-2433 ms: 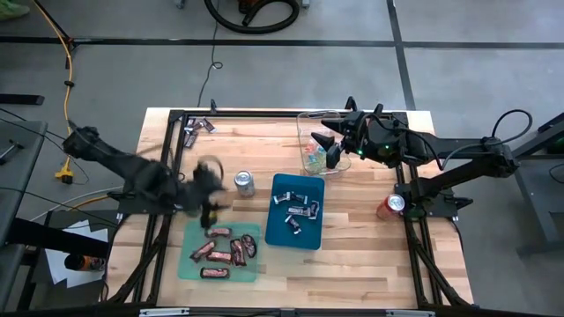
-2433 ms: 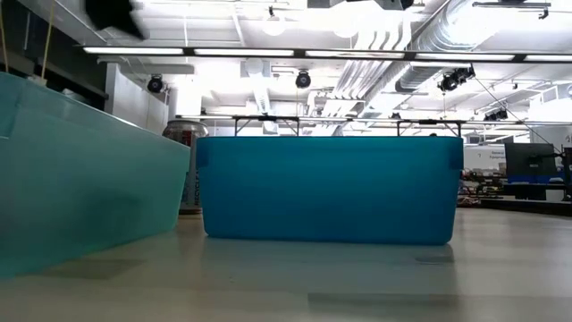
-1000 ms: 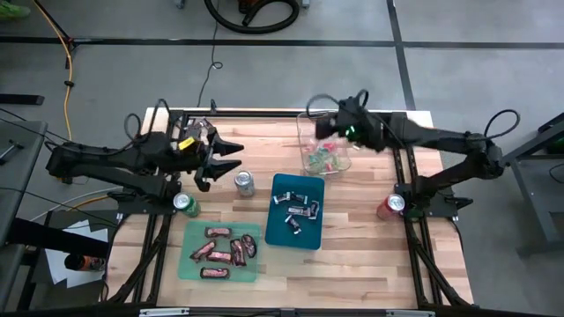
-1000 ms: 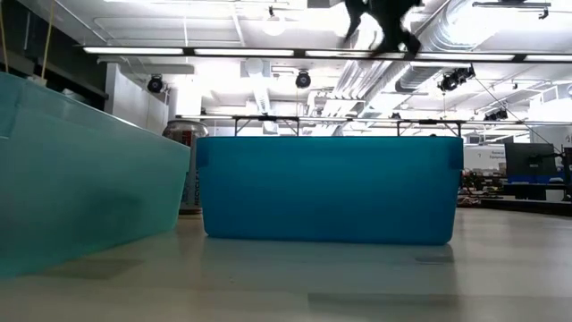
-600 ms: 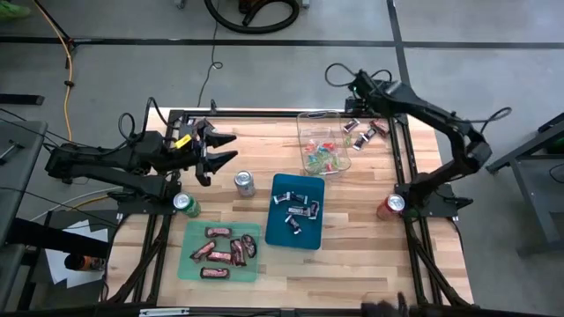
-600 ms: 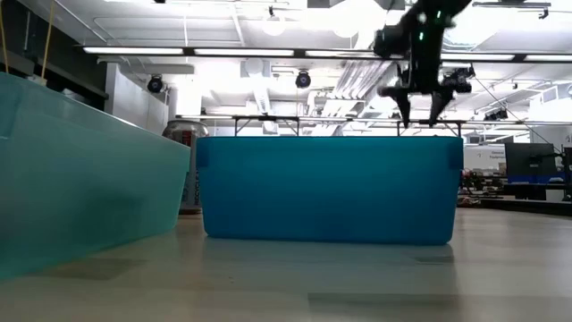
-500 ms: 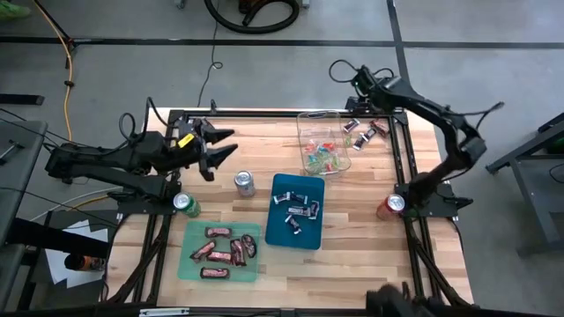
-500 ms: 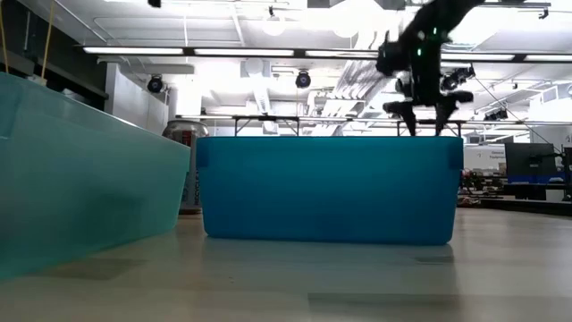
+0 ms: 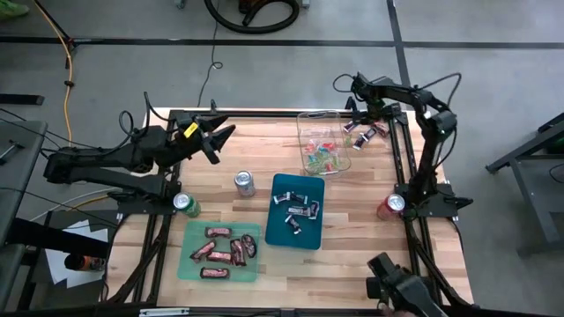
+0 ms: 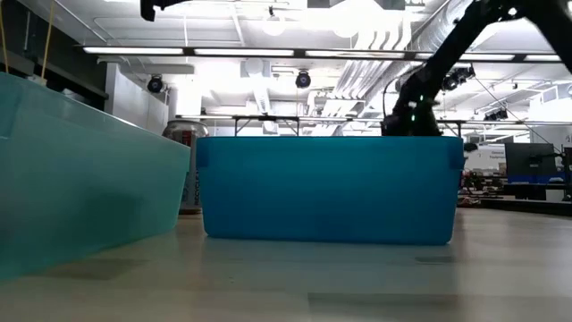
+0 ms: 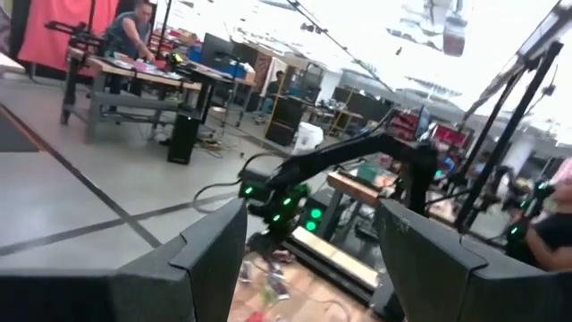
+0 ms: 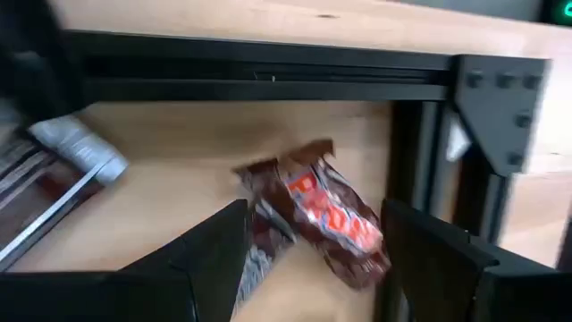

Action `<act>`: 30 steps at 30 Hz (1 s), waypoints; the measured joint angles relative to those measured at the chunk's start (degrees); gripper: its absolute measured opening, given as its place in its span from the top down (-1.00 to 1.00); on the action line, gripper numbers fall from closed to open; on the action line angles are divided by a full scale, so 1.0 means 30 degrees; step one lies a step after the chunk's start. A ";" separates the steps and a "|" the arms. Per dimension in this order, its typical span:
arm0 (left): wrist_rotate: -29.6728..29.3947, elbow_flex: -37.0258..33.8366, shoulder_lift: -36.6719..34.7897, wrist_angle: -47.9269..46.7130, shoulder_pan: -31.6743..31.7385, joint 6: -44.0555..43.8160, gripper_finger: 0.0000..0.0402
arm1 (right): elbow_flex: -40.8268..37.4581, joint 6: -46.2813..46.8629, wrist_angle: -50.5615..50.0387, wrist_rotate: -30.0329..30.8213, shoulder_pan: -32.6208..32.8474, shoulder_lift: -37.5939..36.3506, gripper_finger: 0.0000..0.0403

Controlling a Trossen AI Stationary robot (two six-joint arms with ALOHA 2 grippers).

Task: Sort candy
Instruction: Put the brown chocolate into the green bin

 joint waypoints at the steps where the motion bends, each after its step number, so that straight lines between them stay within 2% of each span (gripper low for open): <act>1: 0.0079 0.0006 -0.0013 0.0013 0.0086 -0.0156 -0.17 | 0.0001 0.0116 0.0180 0.0018 -0.0055 0.0371 -0.24; 6: 0.0572 0.0006 0.0002 -0.0091 0.0333 -0.0246 -0.17 | 0.0304 0.0661 0.1149 0.0133 -0.0043 0.1441 -0.15; 9: 0.0579 0.0006 0.0002 -0.0405 0.0333 -0.0238 -0.17 | 0.0364 0.1001 0.1200 -0.0146 -0.0094 0.1735 0.01; 14: 0.0601 0.0006 -0.0059 -0.0502 0.0326 0.0131 -0.17 | 0.0364 0.0908 0.1193 -0.0438 -0.0220 0.1859 0.50; 18: 0.0609 0.0006 -0.0674 -0.0453 0.0326 0.0719 -0.17 | 0.0503 -0.0297 0.0824 -0.0128 -0.0094 0.1530 0.91; 27: 0.0608 0.0006 -0.3176 -0.1139 0.0326 0.1960 -0.17 | 0.2624 -0.1466 0.0509 0.0364 0.1339 -0.2365 0.98; 30: 0.0608 0.0006 -0.3690 -0.1979 0.0326 0.1802 -0.17 | 0.3267 -0.1213 0.1147 -0.0394 0.2103 -0.4072 0.99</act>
